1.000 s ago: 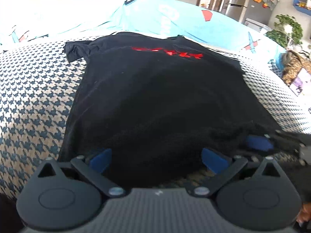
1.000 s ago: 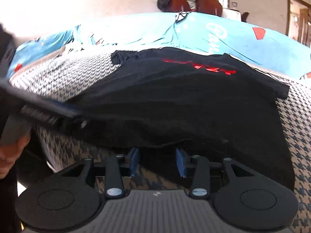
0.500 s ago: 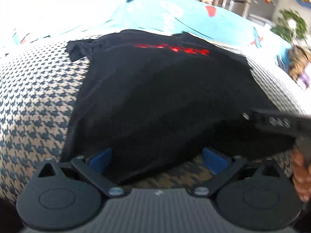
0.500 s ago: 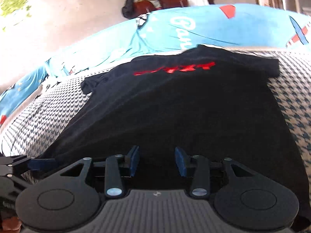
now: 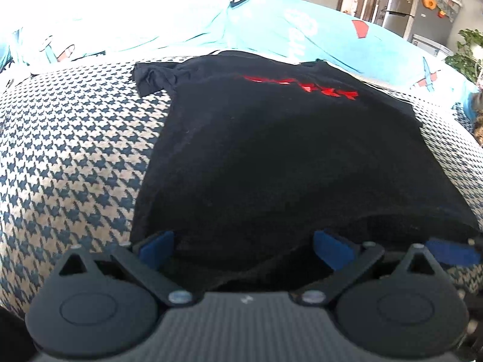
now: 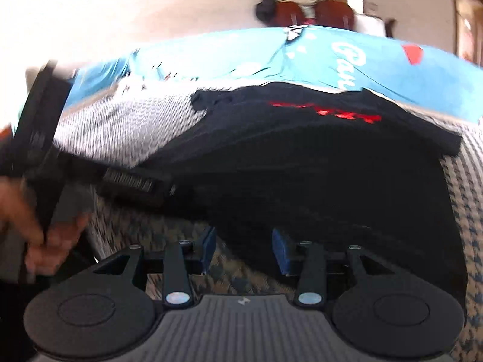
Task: Fold clothes
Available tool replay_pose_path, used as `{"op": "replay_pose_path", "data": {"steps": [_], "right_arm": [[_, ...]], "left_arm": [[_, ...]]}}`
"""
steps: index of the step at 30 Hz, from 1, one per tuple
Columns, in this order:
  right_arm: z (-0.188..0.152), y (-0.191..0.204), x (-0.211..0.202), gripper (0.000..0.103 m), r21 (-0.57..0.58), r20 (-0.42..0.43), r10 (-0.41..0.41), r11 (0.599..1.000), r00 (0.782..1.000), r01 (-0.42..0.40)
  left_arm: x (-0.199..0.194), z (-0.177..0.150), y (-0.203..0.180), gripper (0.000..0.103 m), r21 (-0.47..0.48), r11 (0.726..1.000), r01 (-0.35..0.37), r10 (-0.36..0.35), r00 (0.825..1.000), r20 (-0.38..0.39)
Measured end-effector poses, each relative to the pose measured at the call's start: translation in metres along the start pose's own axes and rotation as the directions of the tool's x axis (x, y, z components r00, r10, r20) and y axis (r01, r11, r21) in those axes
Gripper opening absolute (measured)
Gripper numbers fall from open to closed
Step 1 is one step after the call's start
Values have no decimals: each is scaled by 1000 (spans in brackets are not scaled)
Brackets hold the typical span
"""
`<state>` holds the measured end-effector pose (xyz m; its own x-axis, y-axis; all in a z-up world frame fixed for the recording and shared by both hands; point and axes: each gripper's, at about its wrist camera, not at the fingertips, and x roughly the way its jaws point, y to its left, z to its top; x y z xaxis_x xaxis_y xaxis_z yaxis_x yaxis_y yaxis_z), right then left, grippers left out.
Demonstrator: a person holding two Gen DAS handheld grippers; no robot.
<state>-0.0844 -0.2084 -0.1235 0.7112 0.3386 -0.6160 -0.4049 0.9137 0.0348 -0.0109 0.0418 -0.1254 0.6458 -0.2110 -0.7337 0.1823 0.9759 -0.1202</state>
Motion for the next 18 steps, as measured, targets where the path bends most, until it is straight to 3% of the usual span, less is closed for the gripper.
{"op": "replay_pose_path", "data": {"steps": [6, 14, 15, 17, 18], "right_arm": [[-7, 11, 15, 42, -81, -31, -50, 996, 998, 48], [-13, 18, 21, 40, -117, 4, -102, 988, 995, 102], [-12, 17, 21, 34, -109, 6, -103, 989, 995, 103], [-10, 14, 20, 12, -89, 9, -107, 990, 994, 107], [-9, 12, 20, 9, -78, 8, -109, 991, 994, 109]], "left_arm": [[2, 4, 7, 103, -38, 999, 17, -17, 1000, 0], [2, 5, 9, 103, -53, 998, 24, -24, 1000, -1], [2, 5, 9, 103, -54, 998, 25, -25, 1000, -1], [1, 5, 11, 103, -62, 998, 30, -30, 1000, 0], [1, 5, 11, 103, -67, 997, 33, -33, 999, 1]]}}
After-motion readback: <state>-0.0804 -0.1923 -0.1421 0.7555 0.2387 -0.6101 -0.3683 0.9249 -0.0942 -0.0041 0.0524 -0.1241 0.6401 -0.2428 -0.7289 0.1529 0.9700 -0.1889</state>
